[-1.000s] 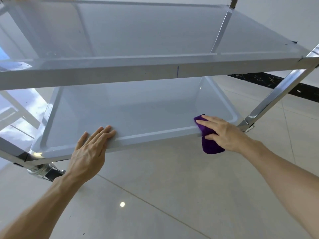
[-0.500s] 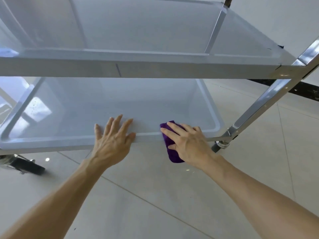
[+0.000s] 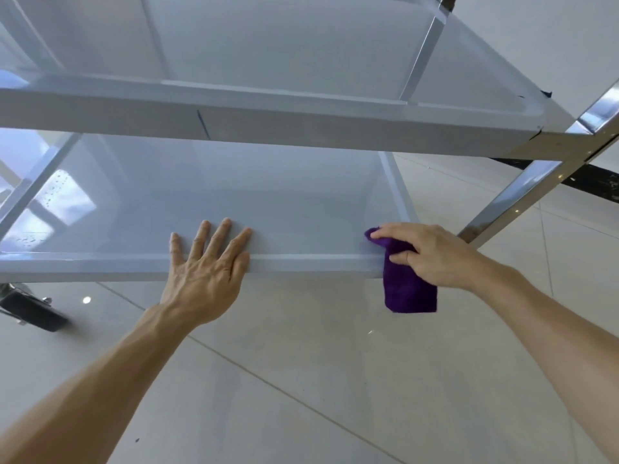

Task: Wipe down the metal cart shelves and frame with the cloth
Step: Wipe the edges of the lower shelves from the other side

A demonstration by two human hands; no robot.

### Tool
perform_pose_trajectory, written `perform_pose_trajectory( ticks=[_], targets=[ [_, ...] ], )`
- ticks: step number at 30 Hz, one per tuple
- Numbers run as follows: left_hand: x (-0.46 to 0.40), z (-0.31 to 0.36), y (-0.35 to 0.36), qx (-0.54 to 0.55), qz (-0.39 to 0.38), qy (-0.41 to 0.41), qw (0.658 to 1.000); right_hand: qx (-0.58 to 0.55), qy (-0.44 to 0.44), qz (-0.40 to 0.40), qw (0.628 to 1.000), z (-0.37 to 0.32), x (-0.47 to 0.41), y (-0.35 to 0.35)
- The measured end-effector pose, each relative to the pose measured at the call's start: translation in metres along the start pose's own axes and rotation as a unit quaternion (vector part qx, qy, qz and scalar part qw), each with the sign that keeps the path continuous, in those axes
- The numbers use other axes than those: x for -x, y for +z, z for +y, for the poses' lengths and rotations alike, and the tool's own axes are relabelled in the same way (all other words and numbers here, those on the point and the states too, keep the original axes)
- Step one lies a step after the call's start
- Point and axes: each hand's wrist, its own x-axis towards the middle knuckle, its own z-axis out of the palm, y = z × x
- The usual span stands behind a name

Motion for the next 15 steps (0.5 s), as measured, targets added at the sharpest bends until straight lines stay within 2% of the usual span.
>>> perform_pose_trajectory(
  ticks=[4,8,11,15],
  targets=[
    [0.000,0.000,0.002,0.004,0.005,0.003,1.000,0.051,-0.010,0.078,0.996,0.001,-0.029,-0.021],
    [0.002,0.003,-0.001,0.002,-0.002,0.003,1.000,0.158,0.081,0.076,0.981,0.003,-0.052,0.004],
    [0.003,0.005,-0.004,0.004,-0.012,0.003,1.000,0.123,0.145,0.078,0.979,0.002,-0.055,0.041],
    [0.004,0.009,-0.005,0.003,-0.013,-0.003,1.000,0.086,0.165,0.128,0.974,-0.006,-0.083,0.050]
  ],
)
